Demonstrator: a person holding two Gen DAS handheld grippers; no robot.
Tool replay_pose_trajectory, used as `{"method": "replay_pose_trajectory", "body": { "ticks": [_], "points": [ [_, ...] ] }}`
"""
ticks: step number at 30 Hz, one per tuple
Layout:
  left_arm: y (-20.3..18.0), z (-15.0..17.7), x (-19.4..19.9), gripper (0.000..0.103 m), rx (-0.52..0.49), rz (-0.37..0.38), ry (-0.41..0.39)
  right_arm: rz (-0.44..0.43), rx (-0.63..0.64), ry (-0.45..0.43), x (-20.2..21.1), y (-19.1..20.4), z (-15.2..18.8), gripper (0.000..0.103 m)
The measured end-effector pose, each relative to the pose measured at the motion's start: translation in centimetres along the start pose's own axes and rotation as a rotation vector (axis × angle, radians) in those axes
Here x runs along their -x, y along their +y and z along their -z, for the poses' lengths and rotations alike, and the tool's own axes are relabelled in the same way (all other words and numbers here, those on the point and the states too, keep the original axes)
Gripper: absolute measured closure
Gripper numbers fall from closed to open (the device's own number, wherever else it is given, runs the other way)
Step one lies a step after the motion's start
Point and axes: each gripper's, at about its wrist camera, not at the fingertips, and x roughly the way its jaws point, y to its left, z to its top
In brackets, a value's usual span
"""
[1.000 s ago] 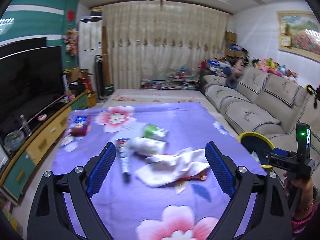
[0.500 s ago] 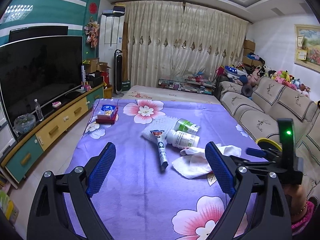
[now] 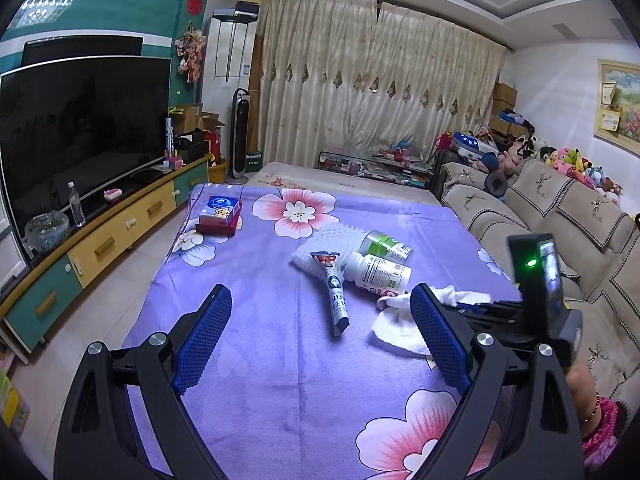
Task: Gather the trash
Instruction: 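Carry the tissue over the bin and open the right gripper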
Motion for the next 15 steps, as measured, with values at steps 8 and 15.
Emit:
{"method": "replay_pose_trajectory", "body": {
  "ticks": [8,15],
  "points": [
    [-0.5,0.4,-0.1,0.013,-0.007,0.010,0.004,-0.094,-0.016,-0.131,6.4,-0.6,-2.0,0.095],
    [-1.3,0.6,0.1,0.013,-0.015,0.026,0.008,-0.128,-0.017,-0.222,11.4,-1.2,-4.2,0.095]
  ]
}}
